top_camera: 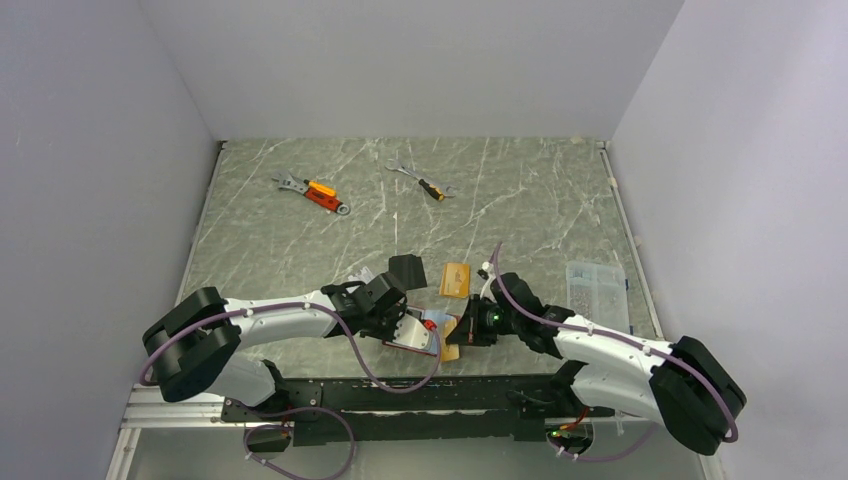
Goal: Put the credit cards into the card holder
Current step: Turn over the card slot in the card holder.
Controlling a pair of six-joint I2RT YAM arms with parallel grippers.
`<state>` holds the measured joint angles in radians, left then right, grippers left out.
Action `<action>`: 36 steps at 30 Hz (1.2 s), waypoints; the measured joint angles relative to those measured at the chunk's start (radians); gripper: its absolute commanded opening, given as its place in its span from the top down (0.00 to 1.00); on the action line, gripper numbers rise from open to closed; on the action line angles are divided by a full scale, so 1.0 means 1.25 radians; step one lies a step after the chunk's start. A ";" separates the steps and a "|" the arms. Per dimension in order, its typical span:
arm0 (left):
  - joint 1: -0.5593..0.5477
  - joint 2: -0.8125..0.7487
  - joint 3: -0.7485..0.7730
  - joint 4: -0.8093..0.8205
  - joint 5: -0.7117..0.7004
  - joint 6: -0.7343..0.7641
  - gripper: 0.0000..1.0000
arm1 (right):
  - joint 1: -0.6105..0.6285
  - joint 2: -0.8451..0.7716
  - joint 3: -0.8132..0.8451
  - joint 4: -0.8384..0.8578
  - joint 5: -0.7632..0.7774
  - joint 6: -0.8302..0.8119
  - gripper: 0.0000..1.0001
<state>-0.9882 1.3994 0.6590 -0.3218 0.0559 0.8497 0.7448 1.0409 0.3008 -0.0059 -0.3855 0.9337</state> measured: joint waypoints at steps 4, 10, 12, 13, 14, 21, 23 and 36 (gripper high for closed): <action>0.000 -0.001 0.000 -0.004 0.000 0.002 0.74 | 0.000 0.003 0.002 -0.001 -0.002 -0.002 1.00; 0.000 -0.020 -0.001 -0.019 0.006 0.002 0.77 | 0.000 0.043 0.041 0.005 -0.012 -0.012 1.00; 0.000 -0.041 -0.001 -0.026 0.016 0.002 0.78 | 0.001 0.074 0.066 0.015 -0.016 -0.014 1.00; 0.000 -0.052 -0.001 -0.028 0.021 0.002 0.79 | 0.002 0.092 0.080 0.023 -0.019 -0.015 1.00; 0.000 -0.063 -0.002 -0.029 0.024 0.003 0.80 | 0.003 0.110 0.092 0.031 -0.022 -0.017 1.00; 0.003 -0.112 -0.020 -0.029 0.045 0.021 0.81 | 0.013 0.229 0.138 0.089 -0.040 -0.023 1.00; 0.008 -0.115 -0.028 -0.033 0.047 0.026 0.82 | 0.014 0.249 0.139 0.096 -0.043 -0.023 1.00; 0.040 -0.081 -0.021 -0.031 0.053 0.065 0.84 | 0.016 0.256 0.153 0.072 -0.049 -0.040 1.00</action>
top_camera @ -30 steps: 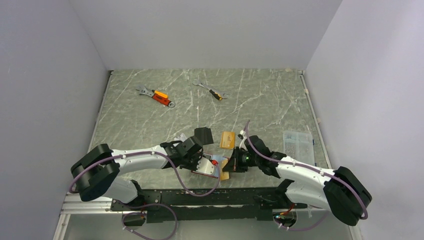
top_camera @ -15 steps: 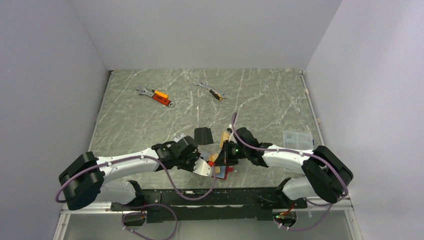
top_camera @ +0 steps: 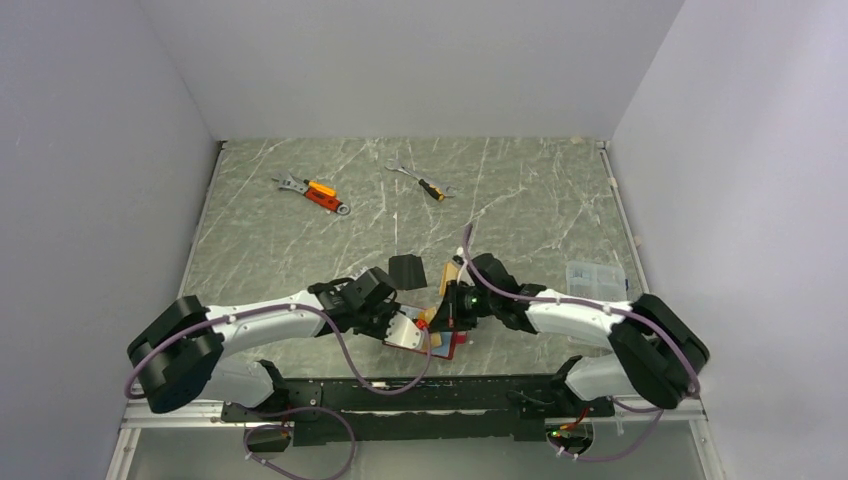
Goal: Put the credit cards into the card holder
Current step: Turn over the card slot in the card holder.
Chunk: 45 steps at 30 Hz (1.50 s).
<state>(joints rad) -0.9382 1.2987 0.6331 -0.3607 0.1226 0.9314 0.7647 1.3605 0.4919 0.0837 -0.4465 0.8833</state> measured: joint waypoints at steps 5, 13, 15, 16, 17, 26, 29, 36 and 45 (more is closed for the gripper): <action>0.001 0.061 0.005 0.020 0.000 0.014 0.85 | -0.026 -0.129 -0.023 -0.033 -0.003 -0.014 1.00; 0.001 0.073 0.008 0.033 0.008 0.016 0.96 | -0.040 -0.184 -0.130 -0.054 -0.006 0.002 1.00; 0.000 0.073 0.008 0.032 0.011 0.017 0.99 | -0.045 -0.193 -0.130 -0.067 -0.006 0.003 1.00; -0.001 0.073 0.008 0.032 0.012 0.016 1.00 | -0.050 -0.201 -0.130 -0.072 -0.006 0.003 1.00; -0.002 0.073 0.008 0.033 0.015 0.017 1.00 | -0.056 -0.212 -0.130 -0.078 -0.006 0.002 1.00; -0.019 0.067 0.004 0.030 0.036 0.011 1.00 | -0.088 -0.273 -0.155 -0.124 -0.007 -0.002 1.00; -0.028 0.063 0.001 0.027 0.040 0.010 1.00 | -0.092 -0.281 -0.170 -0.147 -0.008 -0.006 1.00; -0.032 0.060 -0.001 0.025 0.039 0.009 1.00 | -0.100 -0.298 -0.179 -0.174 -0.010 -0.017 1.00; -0.033 0.060 -0.001 0.025 0.036 0.005 1.00 | -0.100 -0.292 -0.179 -0.174 -0.011 -0.023 1.00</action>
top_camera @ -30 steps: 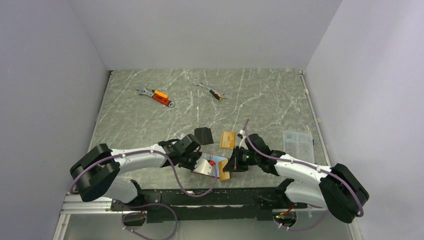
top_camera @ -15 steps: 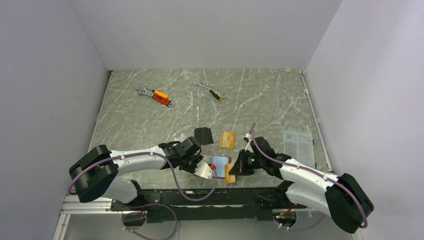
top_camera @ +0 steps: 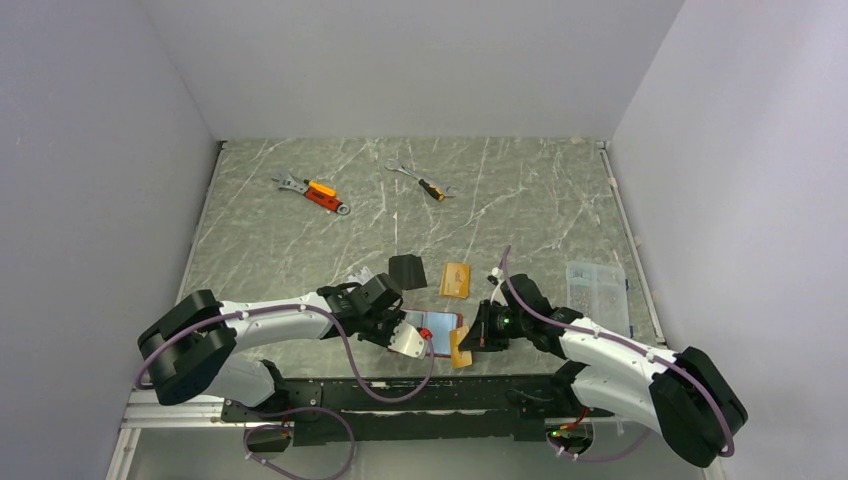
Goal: Put the credit cards into the card holder
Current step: Turn over the card slot in the card holder.
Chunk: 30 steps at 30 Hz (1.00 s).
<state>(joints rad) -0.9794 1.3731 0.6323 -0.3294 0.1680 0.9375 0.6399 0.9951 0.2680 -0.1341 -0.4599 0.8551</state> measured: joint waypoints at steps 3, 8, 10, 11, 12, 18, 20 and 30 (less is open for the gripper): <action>0.000 -0.001 0.000 0.000 0.000 0.000 1.00 | -0.002 0.005 0.000 0.000 -0.001 -0.002 1.00; 0.000 -0.001 0.000 -0.001 0.000 0.000 1.00 | -0.002 0.006 0.000 -0.001 -0.005 -0.013 1.00; 0.000 -0.001 0.000 -0.001 0.000 0.000 1.00 | -0.002 0.012 0.000 0.000 -0.008 -0.015 1.00; 0.000 -0.001 0.000 -0.001 0.000 0.000 1.00 | -0.002 0.018 0.000 0.003 -0.012 -0.015 1.00; 0.000 -0.001 0.000 -0.001 -0.001 0.000 1.00 | -0.003 0.027 0.000 0.007 -0.017 -0.014 1.00; 0.000 -0.001 0.000 -0.002 -0.001 0.000 1.00 | -0.004 0.095 0.015 0.048 -0.051 -0.015 1.00; 0.000 -0.001 0.000 -0.002 -0.001 0.000 1.00 | -0.004 0.116 0.025 0.054 -0.058 -0.015 1.00; 0.000 -0.001 0.000 -0.004 -0.001 0.000 1.00 | -0.004 0.196 0.068 0.091 -0.073 -0.020 1.00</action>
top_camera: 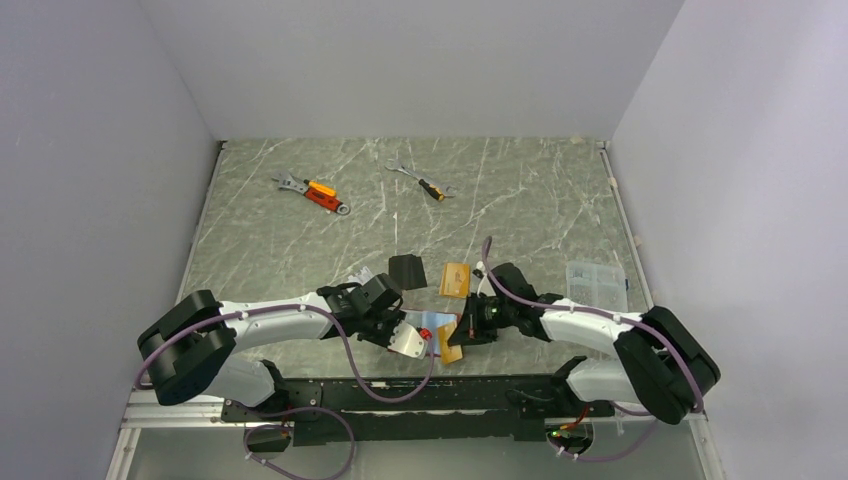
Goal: Put the credit cards into the card holder
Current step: Turn over the card slot in the card holder.
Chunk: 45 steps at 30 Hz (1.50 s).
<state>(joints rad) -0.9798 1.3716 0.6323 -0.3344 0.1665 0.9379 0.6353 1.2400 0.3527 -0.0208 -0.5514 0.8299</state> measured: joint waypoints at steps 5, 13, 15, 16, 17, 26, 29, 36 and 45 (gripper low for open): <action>0.000 -0.004 0.000 -0.005 0.000 0.000 1.00 | 0.002 0.038 0.012 0.031 -0.009 0.000 1.00; 0.001 -0.045 0.002 -0.022 0.001 0.000 1.00 | 0.014 0.071 0.033 0.051 -0.016 0.000 1.00; 0.001 -0.050 0.007 -0.028 0.002 0.000 1.00 | 0.017 0.071 0.033 0.055 -0.016 0.000 1.00; 0.001 -0.050 0.010 -0.031 0.002 0.000 1.00 | 0.019 0.071 0.033 0.056 -0.016 0.001 1.00; 0.001 -0.050 0.013 -0.032 0.002 0.000 1.00 | 0.020 0.071 0.033 0.057 -0.016 0.001 1.00; 0.019 -0.056 0.029 -0.054 0.003 0.000 1.00 | 0.022 0.064 0.033 0.058 -0.016 0.000 1.00; 0.028 -0.059 0.039 -0.060 0.004 0.001 1.00 | 0.022 0.055 0.033 0.050 -0.014 -0.002 1.00; 0.035 -0.052 0.041 -0.053 0.003 0.004 1.00 | -0.034 -0.091 0.033 -0.062 -0.003 -0.035 1.00; 0.036 -0.039 0.034 -0.041 0.002 0.008 1.00 | -0.063 -0.164 -0.024 -0.117 -0.004 -0.043 1.00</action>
<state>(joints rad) -0.9344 1.3224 0.6754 -0.3851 0.1696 0.9474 0.5568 1.0355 0.3229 -0.1665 -0.5568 0.7757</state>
